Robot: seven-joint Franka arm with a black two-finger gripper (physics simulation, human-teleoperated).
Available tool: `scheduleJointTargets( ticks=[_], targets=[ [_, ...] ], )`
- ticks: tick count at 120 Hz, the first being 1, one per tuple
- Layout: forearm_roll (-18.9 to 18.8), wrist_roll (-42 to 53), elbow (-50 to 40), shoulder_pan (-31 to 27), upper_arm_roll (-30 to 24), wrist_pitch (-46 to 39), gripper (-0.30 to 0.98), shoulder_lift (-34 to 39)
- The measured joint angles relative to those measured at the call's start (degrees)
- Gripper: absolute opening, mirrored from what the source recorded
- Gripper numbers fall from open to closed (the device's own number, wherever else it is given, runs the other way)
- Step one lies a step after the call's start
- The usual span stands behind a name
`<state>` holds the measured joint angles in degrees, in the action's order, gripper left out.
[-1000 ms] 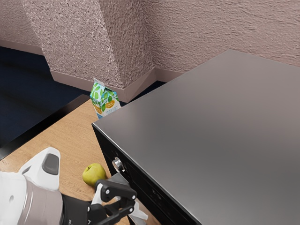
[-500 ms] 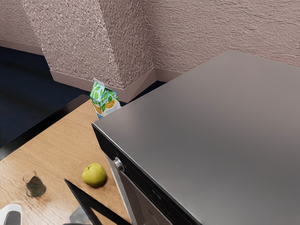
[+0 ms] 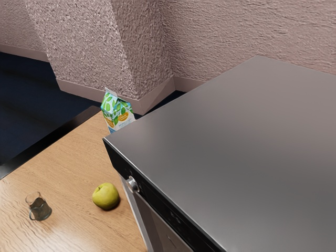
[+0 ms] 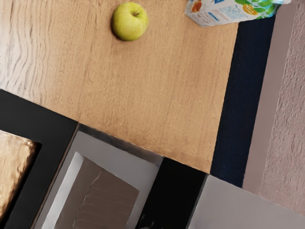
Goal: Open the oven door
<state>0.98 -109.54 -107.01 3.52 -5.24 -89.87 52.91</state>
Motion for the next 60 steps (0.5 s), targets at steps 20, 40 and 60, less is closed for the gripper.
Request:
scheduleJointTargets(
  ticks=[20, 40, 60],
  targets=[
    [-2.89, -6.16, 6.93, 3.82, 7.94, 7.97, 0.69, -21.12],
    [-3.31, -10.87, 2.13, 4.52, 10.73, 9.25, 0.69, -24.85],
    [-3.35, -14.45, -0.60, 4.64, 11.28, 8.27, 0.69, -26.24]
  ],
)
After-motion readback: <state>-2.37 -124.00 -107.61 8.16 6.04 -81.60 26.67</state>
